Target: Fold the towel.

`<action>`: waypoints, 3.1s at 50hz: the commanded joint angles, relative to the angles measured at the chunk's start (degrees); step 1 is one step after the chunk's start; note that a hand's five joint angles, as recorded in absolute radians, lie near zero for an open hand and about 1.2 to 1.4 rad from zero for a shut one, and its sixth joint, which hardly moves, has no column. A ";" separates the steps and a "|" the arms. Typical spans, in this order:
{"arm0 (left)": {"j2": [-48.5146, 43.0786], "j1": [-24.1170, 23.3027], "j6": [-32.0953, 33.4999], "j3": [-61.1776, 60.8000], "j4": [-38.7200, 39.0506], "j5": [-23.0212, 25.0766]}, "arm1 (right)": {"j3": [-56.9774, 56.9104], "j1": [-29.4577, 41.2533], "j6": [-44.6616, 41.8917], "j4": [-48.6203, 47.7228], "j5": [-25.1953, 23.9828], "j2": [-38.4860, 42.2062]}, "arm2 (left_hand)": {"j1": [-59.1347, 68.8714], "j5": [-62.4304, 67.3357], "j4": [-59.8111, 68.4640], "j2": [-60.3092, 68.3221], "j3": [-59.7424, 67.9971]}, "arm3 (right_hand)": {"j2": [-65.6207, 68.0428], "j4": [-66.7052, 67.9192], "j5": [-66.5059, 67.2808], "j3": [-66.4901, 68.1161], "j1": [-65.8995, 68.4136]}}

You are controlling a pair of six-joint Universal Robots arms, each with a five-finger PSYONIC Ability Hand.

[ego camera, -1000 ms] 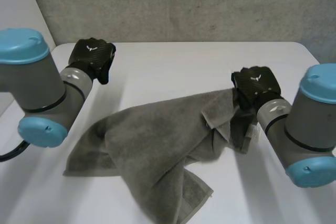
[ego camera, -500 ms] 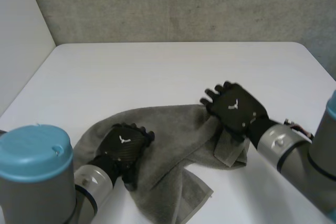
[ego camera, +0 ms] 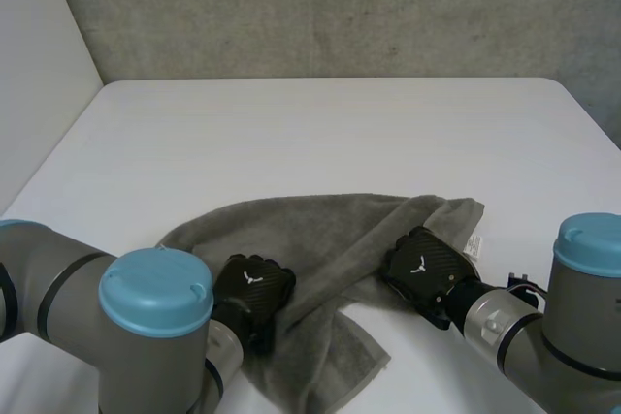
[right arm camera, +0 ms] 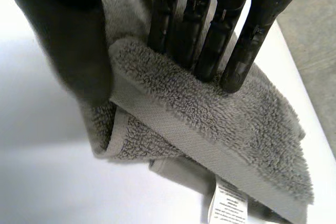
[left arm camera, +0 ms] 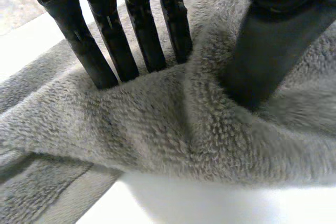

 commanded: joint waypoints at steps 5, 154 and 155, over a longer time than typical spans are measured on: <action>2.88 2.07 0.29 3.32 -0.57 -0.63 | -2.49 -1.47 6.44 -4.41 0.69 -2.88 | 16.94 6.57 15.49 15.65 15.45 | 25.48 27.08 26.55 26.29 25.60; -1.33 28.71 16.31 53.88 27.82 9.74 | -50.04 -3.76 45.14 -31.83 5.00 4.21 | 16.94 6.57 15.49 15.65 15.45 | 25.48 27.08 26.55 26.29 25.60; -1.33 28.71 16.29 53.86 27.82 9.74 | -50.04 -3.76 45.14 -31.76 5.00 4.20 | 16.94 6.57 15.49 15.65 15.45 | 25.48 27.08 26.55 26.29 25.60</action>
